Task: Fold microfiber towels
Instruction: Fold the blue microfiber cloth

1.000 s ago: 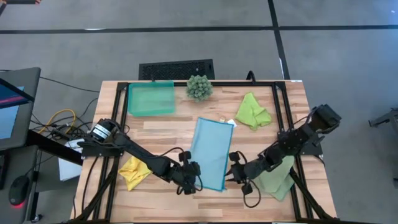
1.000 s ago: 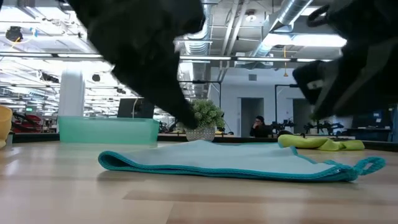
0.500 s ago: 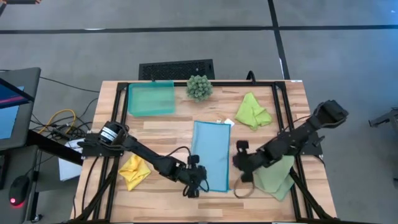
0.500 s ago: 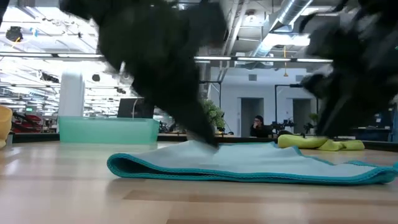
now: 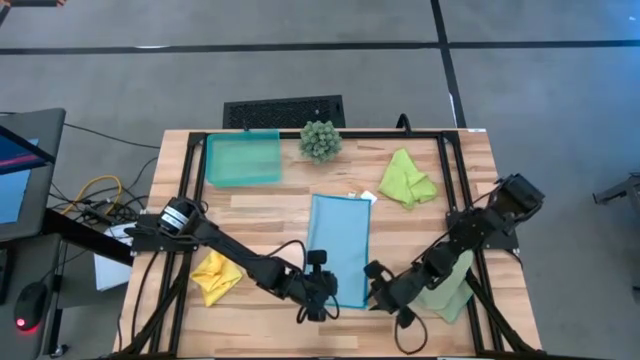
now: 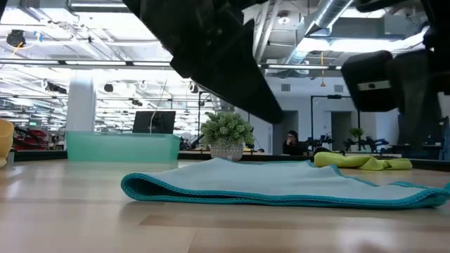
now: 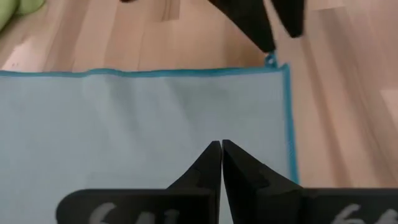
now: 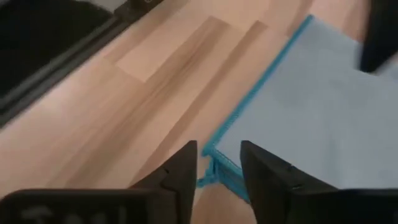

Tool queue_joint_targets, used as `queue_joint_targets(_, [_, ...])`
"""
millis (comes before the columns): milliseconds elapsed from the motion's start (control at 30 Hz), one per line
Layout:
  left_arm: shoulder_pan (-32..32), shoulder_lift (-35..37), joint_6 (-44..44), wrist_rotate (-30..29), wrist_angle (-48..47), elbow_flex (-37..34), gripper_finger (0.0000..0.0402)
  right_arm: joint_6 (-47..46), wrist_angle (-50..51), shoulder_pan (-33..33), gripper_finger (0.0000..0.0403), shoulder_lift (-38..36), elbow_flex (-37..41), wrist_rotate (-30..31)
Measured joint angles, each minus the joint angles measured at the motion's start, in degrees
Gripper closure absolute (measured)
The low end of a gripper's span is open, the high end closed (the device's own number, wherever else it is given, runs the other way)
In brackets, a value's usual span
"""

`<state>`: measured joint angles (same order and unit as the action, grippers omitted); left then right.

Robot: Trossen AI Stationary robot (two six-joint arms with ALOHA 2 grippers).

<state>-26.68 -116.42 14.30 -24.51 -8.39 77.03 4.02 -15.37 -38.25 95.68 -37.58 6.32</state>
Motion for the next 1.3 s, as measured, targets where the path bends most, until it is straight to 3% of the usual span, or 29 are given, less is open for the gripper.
queue_joint_targets(167, [0.1, 0.0, 1.2, -0.4, -1.5, -0.1, 0.0395, 4.8, 0.5, 0.0, 0.0211, 5.5, -4.0, -0.7])
queue_joint_targets(300, [0.0, 0.0, 1.2, -0.4, -1.7, -0.1, 0.0395, 5.5, 1.2, 0.4, 0.0212, 6.4, -5.4, -2.0])
queue_joint_targets(833, [0.0, 0.0, 1.3, -0.3, -1.7, -0.1, 0.0395, 5.6, 7.5, 1.4, 0.0388, 5.8, -5.4, -0.8])
queue_joint_targets(1067, [0.0, 0.0, 1.3, -0.3, -1.7, -0.1, 0.0395, 5.5, 11.7, -1.4, 0.0383, -0.4, -5.3, 5.9])
queue_joint_targets(1300, [0.0, 0.0, 1.3, -0.3, -1.7, -0.1, 0.0395, 5.5, 14.3, -2.6, 0.0392, -2.5, -5.3, 5.9])
